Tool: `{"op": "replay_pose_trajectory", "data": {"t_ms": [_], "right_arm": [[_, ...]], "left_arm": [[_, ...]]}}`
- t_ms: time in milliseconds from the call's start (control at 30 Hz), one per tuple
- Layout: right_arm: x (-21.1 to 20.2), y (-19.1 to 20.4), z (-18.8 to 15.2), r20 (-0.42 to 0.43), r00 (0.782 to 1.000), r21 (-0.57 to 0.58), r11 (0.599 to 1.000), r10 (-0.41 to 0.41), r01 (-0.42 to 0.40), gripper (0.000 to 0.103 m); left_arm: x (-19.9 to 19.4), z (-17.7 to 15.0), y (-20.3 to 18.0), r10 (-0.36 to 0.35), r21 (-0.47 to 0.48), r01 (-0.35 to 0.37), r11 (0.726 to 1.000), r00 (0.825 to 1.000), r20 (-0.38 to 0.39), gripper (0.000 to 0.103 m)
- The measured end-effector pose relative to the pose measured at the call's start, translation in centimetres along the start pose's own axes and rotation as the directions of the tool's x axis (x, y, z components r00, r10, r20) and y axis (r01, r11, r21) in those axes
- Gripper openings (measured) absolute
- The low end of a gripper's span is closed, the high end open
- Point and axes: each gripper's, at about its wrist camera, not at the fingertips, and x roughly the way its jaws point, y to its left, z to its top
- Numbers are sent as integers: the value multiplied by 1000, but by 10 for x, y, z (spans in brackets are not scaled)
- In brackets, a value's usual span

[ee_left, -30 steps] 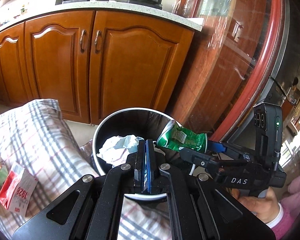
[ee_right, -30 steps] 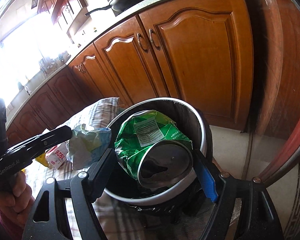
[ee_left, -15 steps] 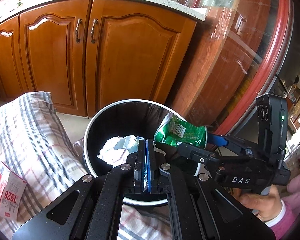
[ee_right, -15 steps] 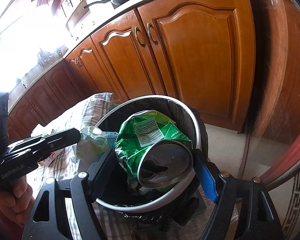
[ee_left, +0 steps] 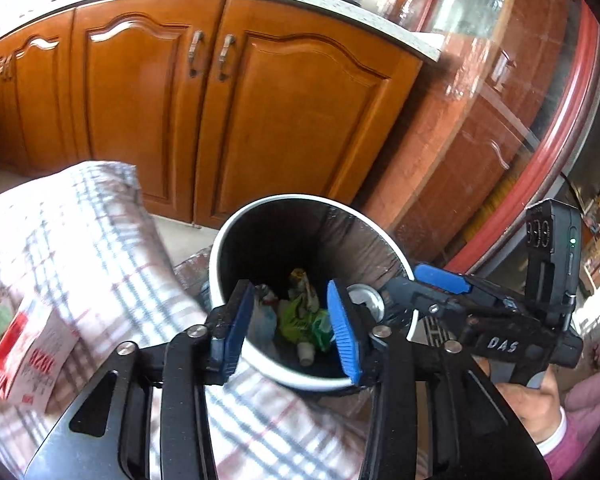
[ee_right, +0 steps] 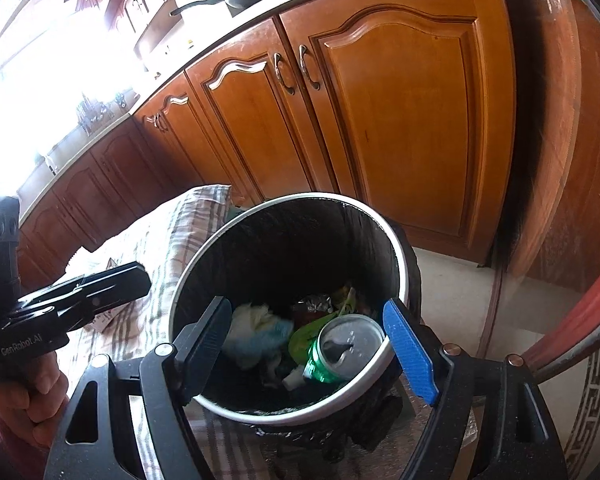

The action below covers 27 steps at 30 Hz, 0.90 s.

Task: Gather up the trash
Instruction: 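Move both open tools back toward the remaining trash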

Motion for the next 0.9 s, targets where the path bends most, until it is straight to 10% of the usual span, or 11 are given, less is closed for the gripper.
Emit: {"op": "replay_pose_trajectory", "data": {"t_ms": [900], "right_arm": [[19, 142, -65, -63, 974, -20, 976, 216, -218, 90]], "left_arm": [[-136, -112, 132, 220, -271, -197, 942, 974, 56, 45]]}}
